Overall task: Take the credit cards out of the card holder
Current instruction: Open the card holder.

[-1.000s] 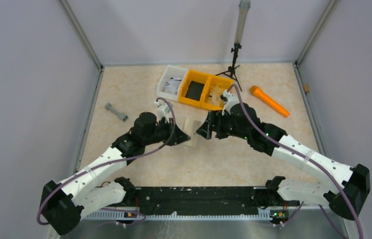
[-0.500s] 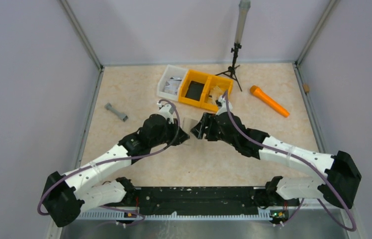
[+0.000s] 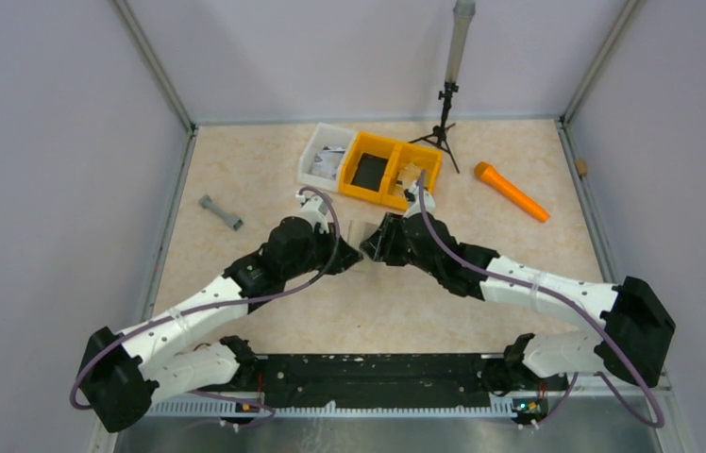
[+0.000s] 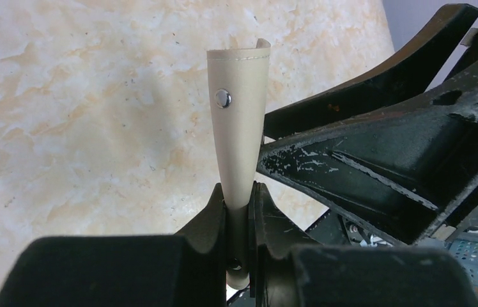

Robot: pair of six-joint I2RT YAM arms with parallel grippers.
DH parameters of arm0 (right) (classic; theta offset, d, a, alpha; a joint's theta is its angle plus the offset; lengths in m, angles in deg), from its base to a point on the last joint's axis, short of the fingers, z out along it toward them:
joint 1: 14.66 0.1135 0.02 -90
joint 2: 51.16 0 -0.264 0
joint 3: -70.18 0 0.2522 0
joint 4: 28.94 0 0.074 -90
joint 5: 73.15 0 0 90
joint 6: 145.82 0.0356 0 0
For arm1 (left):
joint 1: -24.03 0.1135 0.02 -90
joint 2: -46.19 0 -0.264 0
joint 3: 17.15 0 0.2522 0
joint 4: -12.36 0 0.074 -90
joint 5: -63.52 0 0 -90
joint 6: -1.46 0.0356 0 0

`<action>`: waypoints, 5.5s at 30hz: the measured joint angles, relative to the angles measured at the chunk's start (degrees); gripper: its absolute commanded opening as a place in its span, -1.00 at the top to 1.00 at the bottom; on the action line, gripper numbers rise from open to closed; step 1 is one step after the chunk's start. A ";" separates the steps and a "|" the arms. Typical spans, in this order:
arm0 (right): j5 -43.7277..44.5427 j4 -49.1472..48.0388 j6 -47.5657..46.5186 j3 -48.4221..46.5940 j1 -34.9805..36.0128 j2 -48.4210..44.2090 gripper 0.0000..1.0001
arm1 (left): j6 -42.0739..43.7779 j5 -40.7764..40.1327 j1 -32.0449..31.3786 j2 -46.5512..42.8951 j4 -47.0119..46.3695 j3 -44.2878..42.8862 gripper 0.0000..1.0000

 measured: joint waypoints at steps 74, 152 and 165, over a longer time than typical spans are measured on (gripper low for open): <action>1.62 -34.75 8.87 27.34 -6.21 -25.92 -0.09 | -29.38 20.09 5.11 -2.60 -35.76 5.07 1.00; -5.77 -17.55 0.02 11.37 -6.21 -27.56 1.00 | -20.83 24.72 5.38 1.66 -36.06 5.38 -0.97; -4.39 -1.36 -6.67 8.85 -6.08 -24.39 1.00 | -15.54 25.59 5.38 2.64 -31.12 5.03 -0.97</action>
